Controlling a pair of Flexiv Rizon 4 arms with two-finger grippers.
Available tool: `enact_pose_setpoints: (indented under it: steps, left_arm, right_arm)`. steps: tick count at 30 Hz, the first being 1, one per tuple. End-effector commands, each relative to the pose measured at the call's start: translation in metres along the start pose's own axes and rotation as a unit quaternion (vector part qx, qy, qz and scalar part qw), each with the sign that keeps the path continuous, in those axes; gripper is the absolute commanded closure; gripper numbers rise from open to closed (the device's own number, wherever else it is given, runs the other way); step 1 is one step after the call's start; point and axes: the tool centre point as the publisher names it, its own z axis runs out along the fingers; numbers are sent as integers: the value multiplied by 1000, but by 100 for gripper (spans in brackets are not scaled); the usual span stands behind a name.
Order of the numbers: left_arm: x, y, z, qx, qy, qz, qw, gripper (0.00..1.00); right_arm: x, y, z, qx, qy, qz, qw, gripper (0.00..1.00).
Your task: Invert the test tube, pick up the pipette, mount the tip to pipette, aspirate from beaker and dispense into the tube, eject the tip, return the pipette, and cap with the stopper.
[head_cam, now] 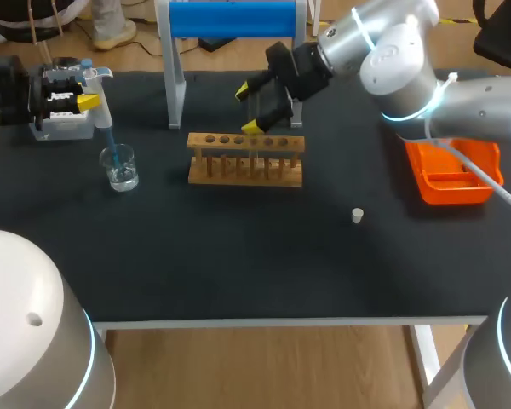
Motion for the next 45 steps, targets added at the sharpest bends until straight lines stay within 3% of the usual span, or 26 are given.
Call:
enact_pose_setpoints:
  steps: [1,45]
  left_arm:
    - [0,-1,0,-1,0,0,1000,100]
    - [0,-1,0,-1,0,0,1000,100]
  right_arm:
    - [-3,4,-4,9,4,-1,1000,0]
    - [8,-1,-2,21,3,31,999,0]
